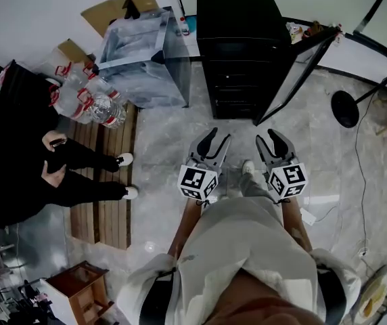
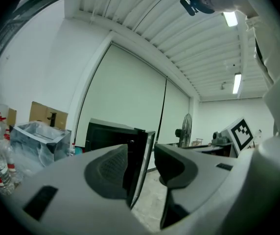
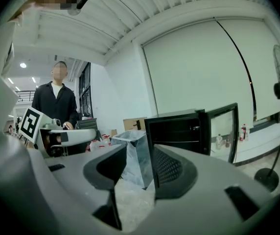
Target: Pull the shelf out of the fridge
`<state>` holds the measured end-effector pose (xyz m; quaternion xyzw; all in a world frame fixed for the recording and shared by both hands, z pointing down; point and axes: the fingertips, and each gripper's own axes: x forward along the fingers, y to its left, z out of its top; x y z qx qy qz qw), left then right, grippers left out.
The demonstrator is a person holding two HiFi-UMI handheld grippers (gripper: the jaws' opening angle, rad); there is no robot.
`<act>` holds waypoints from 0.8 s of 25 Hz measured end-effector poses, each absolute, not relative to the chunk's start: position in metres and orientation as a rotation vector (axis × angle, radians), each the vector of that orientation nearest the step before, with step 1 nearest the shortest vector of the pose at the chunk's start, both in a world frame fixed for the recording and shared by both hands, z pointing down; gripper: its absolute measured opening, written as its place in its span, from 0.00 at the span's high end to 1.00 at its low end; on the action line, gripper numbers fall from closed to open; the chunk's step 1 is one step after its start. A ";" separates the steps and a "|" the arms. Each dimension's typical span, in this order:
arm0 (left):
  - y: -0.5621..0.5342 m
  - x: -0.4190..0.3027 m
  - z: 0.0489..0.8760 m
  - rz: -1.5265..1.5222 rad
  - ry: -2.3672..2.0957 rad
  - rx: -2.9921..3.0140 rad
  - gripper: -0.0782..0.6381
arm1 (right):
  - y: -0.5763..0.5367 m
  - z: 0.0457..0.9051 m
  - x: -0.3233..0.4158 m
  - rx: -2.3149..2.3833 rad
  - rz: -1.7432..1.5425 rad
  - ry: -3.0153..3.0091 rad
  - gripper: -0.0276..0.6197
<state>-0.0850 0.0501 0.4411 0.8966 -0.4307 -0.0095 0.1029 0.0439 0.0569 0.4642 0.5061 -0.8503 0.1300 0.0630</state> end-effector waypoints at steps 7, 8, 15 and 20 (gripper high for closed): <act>0.004 -0.066 0.444 -0.028 -1.327 2.589 0.65 | 0.004 0.469 0.063 1.454 0.437 -2.601 0.69; -0.003 -0.063 0.445 -0.028 -1.337 2.580 0.65 | -0.003 0.470 0.066 1.441 0.442 -2.605 0.69; -0.046 -0.045 0.450 -0.034 -1.404 2.522 0.65 | -0.052 0.474 0.083 1.350 0.463 -2.638 0.69; -0.072 -0.031 0.450 -0.049 -1.443 2.478 0.65 | -0.080 0.476 0.098 1.294 0.492 -2.658 0.69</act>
